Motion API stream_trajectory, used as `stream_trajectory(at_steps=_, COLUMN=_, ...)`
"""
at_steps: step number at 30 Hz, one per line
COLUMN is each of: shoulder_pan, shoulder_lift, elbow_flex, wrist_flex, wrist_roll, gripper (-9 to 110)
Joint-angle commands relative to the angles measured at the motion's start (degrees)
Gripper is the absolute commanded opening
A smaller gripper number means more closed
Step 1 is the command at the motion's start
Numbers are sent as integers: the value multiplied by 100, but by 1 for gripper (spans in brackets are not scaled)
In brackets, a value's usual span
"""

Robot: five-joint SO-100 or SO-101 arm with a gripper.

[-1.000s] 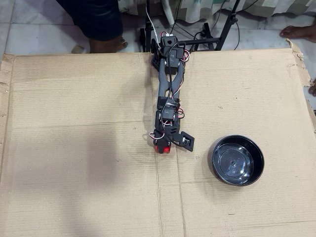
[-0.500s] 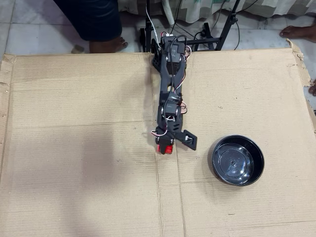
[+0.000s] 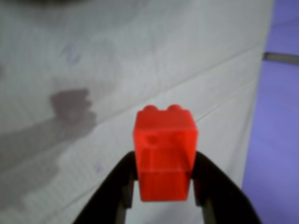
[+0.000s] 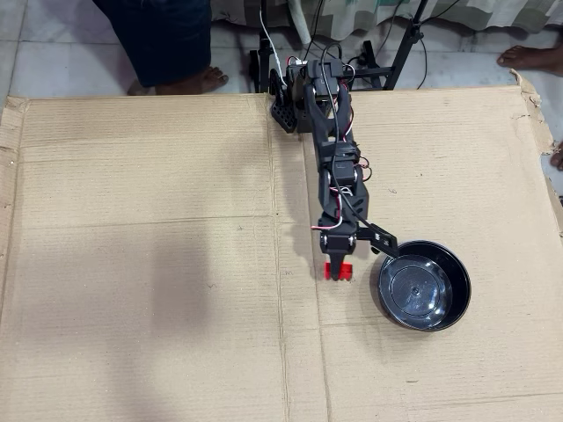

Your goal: Grasp a lego block and put it in the bin.

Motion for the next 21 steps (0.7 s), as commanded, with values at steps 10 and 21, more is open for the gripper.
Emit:
stream_trajectory(at_steps=10, shoulder_pan=-1072, shoulder_lift=316, elbow_flex=-53, wrist_flex=-1336, wrist_roll=659, gripper=10)
stream_trajectory(at_steps=21, shoulder_pan=-1705, shoulder_lift=-396, elbow_flex=-123, wrist_flex=-2848, wrist_roll=1397, gripper=10)
